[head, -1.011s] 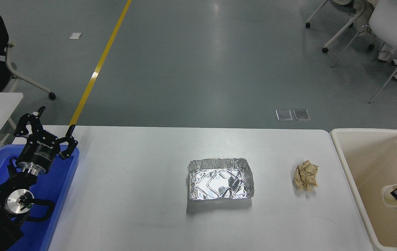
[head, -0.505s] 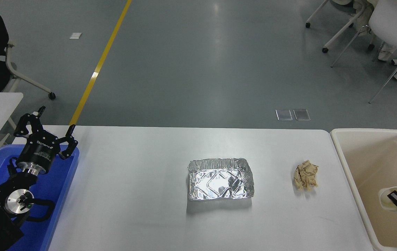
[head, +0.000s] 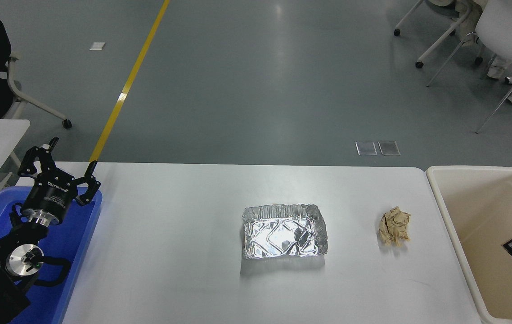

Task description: Clean the table surface

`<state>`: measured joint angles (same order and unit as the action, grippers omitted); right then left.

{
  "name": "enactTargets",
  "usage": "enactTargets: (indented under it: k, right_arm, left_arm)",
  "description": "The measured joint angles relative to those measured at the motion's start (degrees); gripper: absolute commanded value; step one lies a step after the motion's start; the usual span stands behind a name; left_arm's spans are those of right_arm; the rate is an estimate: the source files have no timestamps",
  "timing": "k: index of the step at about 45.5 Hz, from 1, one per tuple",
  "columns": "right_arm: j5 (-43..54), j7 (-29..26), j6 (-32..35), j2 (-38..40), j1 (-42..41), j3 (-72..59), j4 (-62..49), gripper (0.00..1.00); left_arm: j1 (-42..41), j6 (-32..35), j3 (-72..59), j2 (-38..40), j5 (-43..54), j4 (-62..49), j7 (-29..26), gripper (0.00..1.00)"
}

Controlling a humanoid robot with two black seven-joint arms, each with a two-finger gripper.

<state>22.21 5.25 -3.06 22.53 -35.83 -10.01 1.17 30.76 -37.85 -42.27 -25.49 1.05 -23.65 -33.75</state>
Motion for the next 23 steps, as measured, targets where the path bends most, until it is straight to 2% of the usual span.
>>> enactTargets:
  k: [23]
  right_arm:
    - [-0.06, 0.06, -0.13, 5.14, -8.54, 11.35, 0.40, 0.97]
  left_arm:
    - [0.00, 0.04, 0.00, 0.00, 0.00, 0.03, 0.00, 1.00]
